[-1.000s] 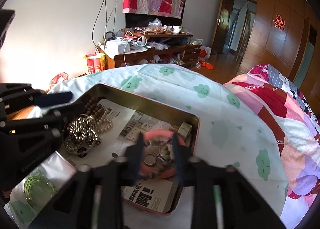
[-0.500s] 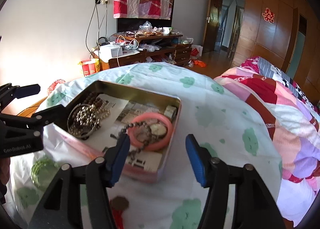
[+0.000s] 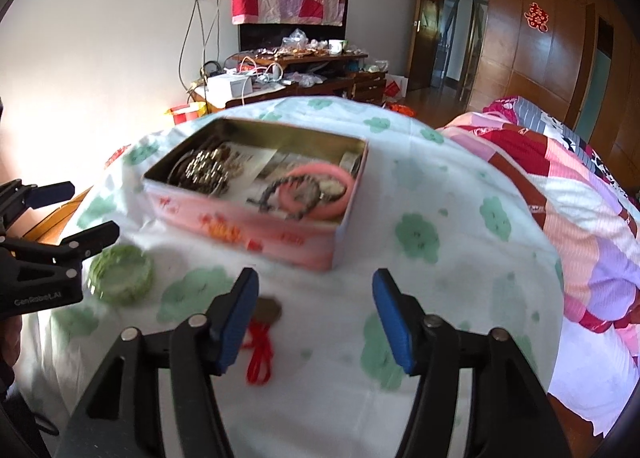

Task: Organize jewelry
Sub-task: 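Move both tools back to the jade bangle and red-tasseled coin charm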

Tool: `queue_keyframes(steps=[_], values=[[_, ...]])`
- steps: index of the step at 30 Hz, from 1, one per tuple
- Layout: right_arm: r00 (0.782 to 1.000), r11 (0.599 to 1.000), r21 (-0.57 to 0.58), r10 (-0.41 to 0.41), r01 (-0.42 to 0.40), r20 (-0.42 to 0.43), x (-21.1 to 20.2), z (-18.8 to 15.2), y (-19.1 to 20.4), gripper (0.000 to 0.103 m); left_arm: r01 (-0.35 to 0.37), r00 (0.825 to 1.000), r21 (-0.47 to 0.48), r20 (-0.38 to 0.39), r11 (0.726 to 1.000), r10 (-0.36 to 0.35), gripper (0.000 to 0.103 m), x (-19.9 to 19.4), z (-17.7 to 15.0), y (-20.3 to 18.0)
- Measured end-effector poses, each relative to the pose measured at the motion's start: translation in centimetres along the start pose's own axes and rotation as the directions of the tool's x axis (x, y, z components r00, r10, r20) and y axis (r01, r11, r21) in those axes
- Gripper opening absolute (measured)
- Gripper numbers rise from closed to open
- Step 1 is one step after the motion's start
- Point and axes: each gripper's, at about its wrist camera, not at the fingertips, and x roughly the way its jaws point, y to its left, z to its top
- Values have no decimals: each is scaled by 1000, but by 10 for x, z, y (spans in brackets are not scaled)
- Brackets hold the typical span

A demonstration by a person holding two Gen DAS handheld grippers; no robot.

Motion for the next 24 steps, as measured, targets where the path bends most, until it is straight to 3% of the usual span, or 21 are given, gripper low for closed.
queue_keyframes(steps=[10,16,17,19,20,23,24], values=[[999,999,-34,23,-25,-44,8,-25,20,63,2,999,-19,-39,1000,-2,85,10,-17,1],[998,998,-61,23,-26,-63,14,-32,27,63,23,999,-32,-22,999,-24,82,9,-20,2],[997,998,-59,28,-32,-71,16,-34,26,62,34,999,-32,-21,999,-35,79,9,-21,2],[996,998,-53,40,-44,-81,18,-36,26,46,59,998,-26,-22,998,-59,58,9,-21,0],[994,997,-53,54,-59,-94,19,-38,26,33,70,997,-22,-22,997,-71,54,8,-20,-2],[993,995,-52,81,-86,-91,18,-39,28,18,114,993,-27,-25,993,-115,37,8,-21,-3],[993,995,-59,80,-86,-91,18,-38,30,12,116,993,-25,-31,993,-117,18,9,-21,-4]])
